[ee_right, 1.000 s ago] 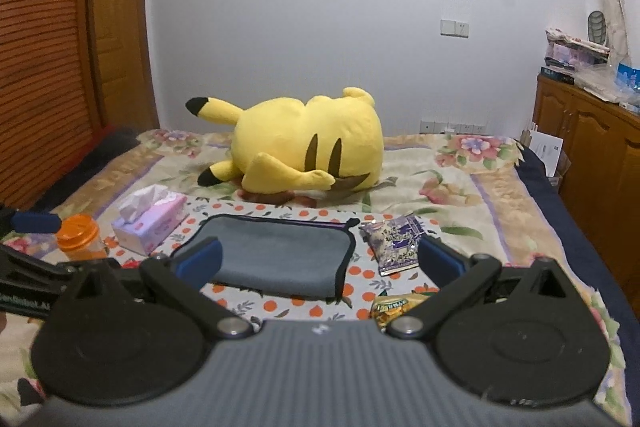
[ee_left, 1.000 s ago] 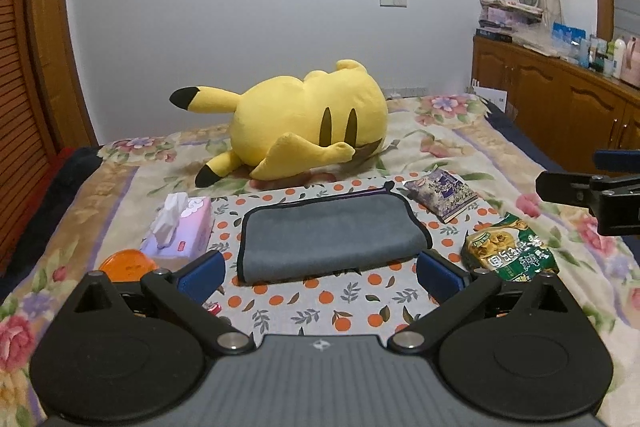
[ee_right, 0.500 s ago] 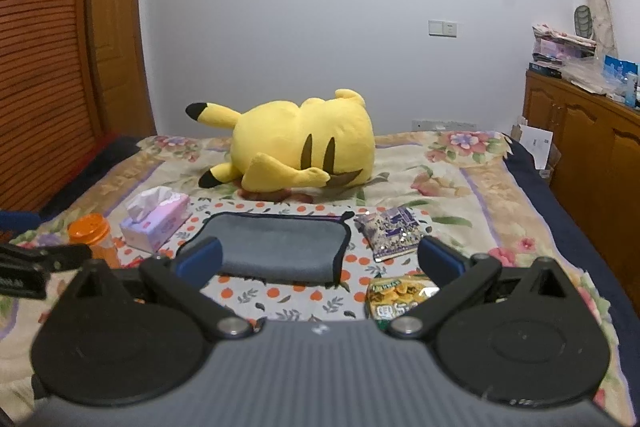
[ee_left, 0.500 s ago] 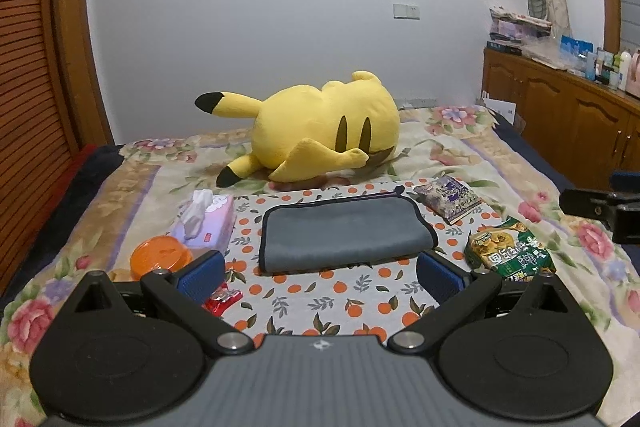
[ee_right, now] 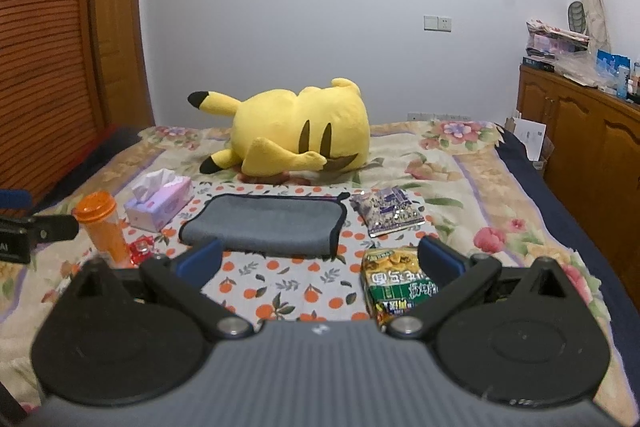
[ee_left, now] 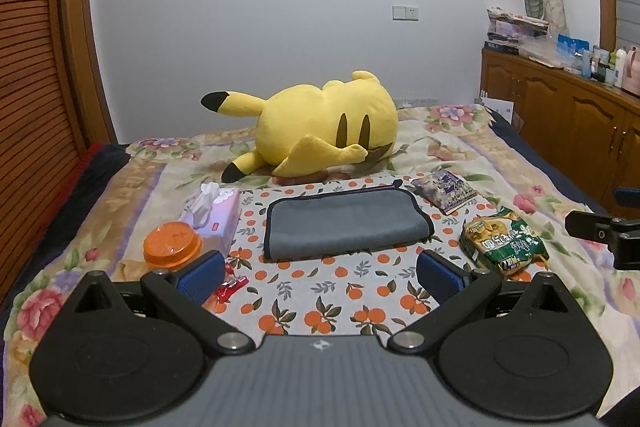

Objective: Fold towel

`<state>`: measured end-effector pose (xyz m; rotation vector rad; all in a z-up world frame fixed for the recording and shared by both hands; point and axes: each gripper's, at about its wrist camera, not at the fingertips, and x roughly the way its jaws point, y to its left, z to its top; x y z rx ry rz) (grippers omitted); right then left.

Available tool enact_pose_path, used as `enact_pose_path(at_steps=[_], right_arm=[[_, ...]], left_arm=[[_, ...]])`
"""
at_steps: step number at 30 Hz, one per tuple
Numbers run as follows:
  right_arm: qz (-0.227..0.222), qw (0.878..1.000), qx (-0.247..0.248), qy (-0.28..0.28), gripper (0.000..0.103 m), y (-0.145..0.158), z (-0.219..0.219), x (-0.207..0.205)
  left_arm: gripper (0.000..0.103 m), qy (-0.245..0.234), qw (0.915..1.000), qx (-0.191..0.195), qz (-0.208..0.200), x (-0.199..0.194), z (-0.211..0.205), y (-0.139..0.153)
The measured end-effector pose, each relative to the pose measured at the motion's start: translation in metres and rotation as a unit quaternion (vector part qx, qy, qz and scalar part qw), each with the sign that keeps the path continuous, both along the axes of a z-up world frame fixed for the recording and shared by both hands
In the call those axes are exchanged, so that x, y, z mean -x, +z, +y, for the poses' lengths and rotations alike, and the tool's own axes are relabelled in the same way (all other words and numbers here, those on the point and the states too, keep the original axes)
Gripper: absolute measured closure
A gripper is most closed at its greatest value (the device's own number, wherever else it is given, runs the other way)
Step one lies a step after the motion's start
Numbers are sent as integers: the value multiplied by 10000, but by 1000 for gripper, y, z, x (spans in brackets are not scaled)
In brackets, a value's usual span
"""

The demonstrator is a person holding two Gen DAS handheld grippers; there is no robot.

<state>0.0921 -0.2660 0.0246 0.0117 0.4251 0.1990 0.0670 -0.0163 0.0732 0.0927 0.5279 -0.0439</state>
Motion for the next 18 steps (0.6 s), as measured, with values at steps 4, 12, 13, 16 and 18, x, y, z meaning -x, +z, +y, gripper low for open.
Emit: enact_pose_path(at_steps=[4, 12, 13, 16, 18], right_arm=[[19, 10000, -3, -2, 0, -3, 0, 6], [40, 10000, 24, 42, 0, -9, 3, 17], [40, 10000, 29, 53, 0, -9, 4, 18], [58, 9999, 36, 91, 0, -12, 7, 22], [70, 9999, 51, 120, 0, -15, 9, 24]], left_arm=[[0, -16, 10000, -2, 23, 8, -1, -3], [0, 8, 9999, 39, 156, 17, 4, -17], [0, 14, 9998, 45, 176, 18, 5, -19], [0, 33, 9997, 31, 245, 19, 9, -26], [0, 39, 9996, 12, 274, 20, 10, -29]])
